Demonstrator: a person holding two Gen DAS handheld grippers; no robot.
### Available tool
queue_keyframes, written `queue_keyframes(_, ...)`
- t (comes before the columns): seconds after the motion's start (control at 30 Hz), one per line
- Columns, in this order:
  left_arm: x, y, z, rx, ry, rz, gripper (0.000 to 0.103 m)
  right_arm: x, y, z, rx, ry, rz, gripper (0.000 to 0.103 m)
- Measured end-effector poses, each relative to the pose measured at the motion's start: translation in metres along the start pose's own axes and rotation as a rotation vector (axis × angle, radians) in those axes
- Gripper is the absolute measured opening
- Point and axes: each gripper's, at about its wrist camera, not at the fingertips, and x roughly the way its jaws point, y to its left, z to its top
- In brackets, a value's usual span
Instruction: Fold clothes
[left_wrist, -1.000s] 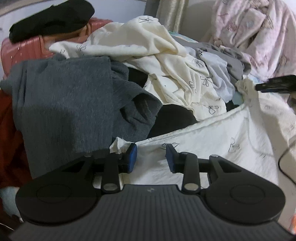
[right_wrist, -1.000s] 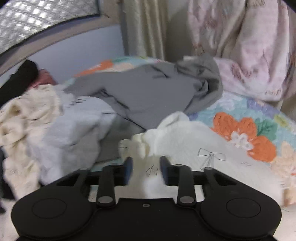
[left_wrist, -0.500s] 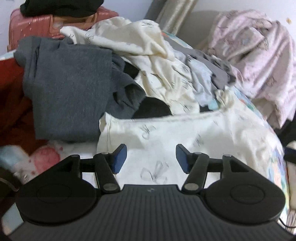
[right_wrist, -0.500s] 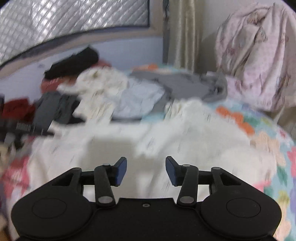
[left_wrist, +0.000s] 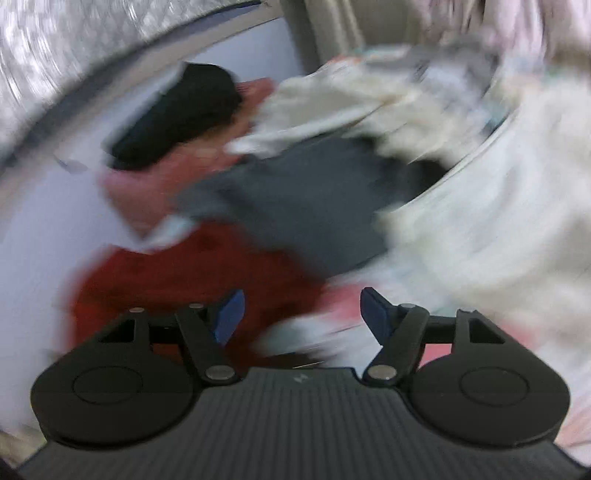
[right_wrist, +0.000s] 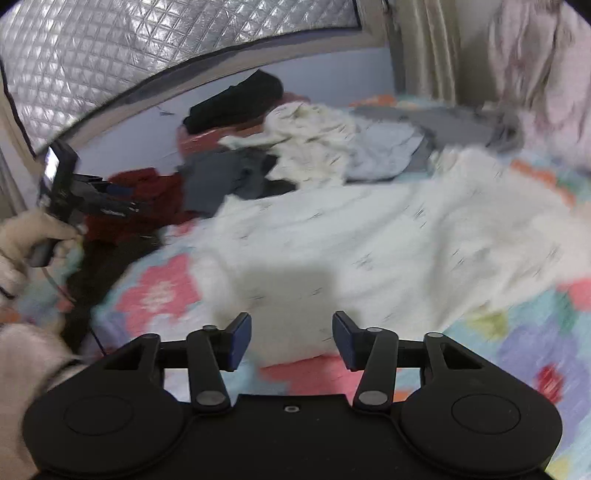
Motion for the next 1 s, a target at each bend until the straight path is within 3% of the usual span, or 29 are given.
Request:
queue_keyframes(0.07,0.001,0.015,-0.012,0.101,0.008,0.108,0.069,0.001,0.003,-0.009,0.115,0.046,0.067,0.058)
queue_keyframes(0.13,0.002,0.028,-0.020,0.162,0.011,0.142,0.069,0.004,0.007,-0.018,0.175,0.078,0.113,0.058)
queue_keyframes(0.2,0.002,0.037,-0.020,0.110,0.002,0.080,0.069,0.008,0.014,-0.027,0.202,0.100,0.132,0.058)
queue_keyframes(0.27,0.001,0.044,-0.019,0.042,-0.009,0.005,0.069,0.013,0.021,-0.030,0.142,0.063,0.101,0.058)
queue_keyframes(0.33,0.001,0.040,-0.015,-0.124,-0.041,-0.174,0.069,0.022,0.028,-0.031,0.058,0.004,0.057,0.058)
queue_keyframes(0.37,0.003,0.029,-0.011,-0.181,-0.037,-0.215,0.069,0.030,0.034,-0.032,0.002,-0.021,0.022,0.058)
queue_keyframes(0.4,0.007,0.015,-0.007,-0.227,-0.024,-0.234,0.069,0.039,0.041,-0.034,-0.060,-0.026,-0.011,0.054)
queue_keyframes(0.47,0.016,-0.015,0.003,-0.299,0.018,-0.265,0.069,0.057,0.058,-0.034,-0.173,0.020,-0.013,0.017)
queue_keyframes(0.53,0.027,-0.040,0.014,-0.360,0.026,-0.320,0.069,0.072,0.068,-0.033,-0.180,0.048,0.039,0.016)
queue_keyframes(0.63,0.042,-0.071,0.026,-0.439,0.037,-0.382,0.069,0.095,0.075,-0.031,-0.134,0.083,0.079,0.020)
queue_keyframes(0.73,0.057,-0.091,0.025,-0.484,0.084,-0.371,0.069,0.114,0.064,-0.034,0.021,0.113,0.096,0.046)
queue_keyframes(0.9,0.067,-0.089,0.007,-0.589,0.125,-0.438,0.069,0.133,0.023,-0.051,0.392,0.124,0.229,0.056)
queue_keyframes(1.0,0.069,-0.086,0.001,-0.617,0.117,-0.466,0.069,0.139,0.014,-0.053,0.467,0.098,0.238,0.057)
